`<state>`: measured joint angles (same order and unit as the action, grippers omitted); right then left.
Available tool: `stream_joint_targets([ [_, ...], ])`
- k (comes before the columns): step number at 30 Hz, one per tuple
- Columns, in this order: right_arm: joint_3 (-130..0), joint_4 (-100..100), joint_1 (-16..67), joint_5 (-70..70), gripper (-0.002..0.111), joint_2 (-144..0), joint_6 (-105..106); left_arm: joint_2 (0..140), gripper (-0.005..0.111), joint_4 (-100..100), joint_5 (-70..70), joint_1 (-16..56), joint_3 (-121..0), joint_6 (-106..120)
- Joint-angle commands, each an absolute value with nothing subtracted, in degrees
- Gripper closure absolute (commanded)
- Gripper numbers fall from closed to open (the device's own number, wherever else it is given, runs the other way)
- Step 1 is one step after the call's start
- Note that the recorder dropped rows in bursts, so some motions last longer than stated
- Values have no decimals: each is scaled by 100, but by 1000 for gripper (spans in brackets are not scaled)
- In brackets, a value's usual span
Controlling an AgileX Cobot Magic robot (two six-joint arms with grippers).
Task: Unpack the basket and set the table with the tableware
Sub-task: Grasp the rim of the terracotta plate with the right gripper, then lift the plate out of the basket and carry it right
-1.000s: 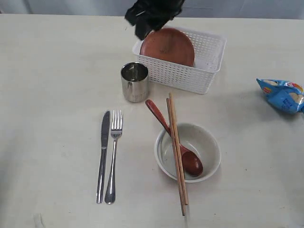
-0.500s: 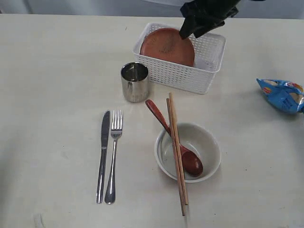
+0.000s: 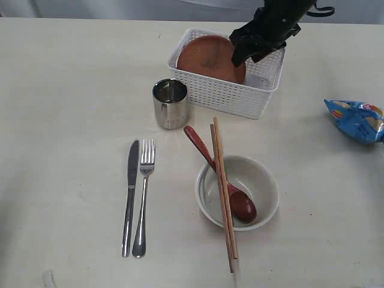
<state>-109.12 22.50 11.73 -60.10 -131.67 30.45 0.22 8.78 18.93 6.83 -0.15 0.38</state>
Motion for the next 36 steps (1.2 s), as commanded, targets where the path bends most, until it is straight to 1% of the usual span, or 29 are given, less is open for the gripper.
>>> stream_joint_targets([
  [1, -10925, 2299, 1153, -5816, 51, -13328, 2986, 0, 107, 893, 1835, 723, 0, 0],
  [7, -10925, 2712, 1153, -5707, 51, -13469, 3169, 0, 107, 893, 1835, 723, 0, 0],
  [13, -10925, 2868, 1153, -5902, 51, -13593, 3215, 0, 107, 893, 1835, 723, 0, 0],
  [14, -10925, 2884, 1153, -5902, 53, -13593, 3215, 0, 107, 893, 1835, 723, 0, 0],
  [15, -10925, 2884, 1153, -5902, 60, -13593, 3215, 0, 107, 893, 1835, 723, 0, 0],
  [16, -10925, 2884, 1153, -5918, 70, -13593, 3215, 0, 107, 893, 1835, 723, 0, 0],
  [17, -10925, 2884, 1153, -5963, 83, -13593, 3249, 0, 107, 893, 1835, 723, 0, 0],
  [18, -10925, 2884, 1153, -5997, 89, -13593, 3284, 0, 107, 893, 1835, 723, 0, 0],
  [19, -10925, 2884, 1153, -6039, 98, -13593, 3344, 0, 107, 893, 1835, 723, 0, 0],
  [21, -10925, 2884, 1153, -6138, 109, -13593, 3438, 0, 107, 893, 1835, 723, 0, 0],
  [36, -10925, 2810, 1153, -5813, 109, -12714, 3480, 0, 107, 893, 1835, 723, 0, 0],
])
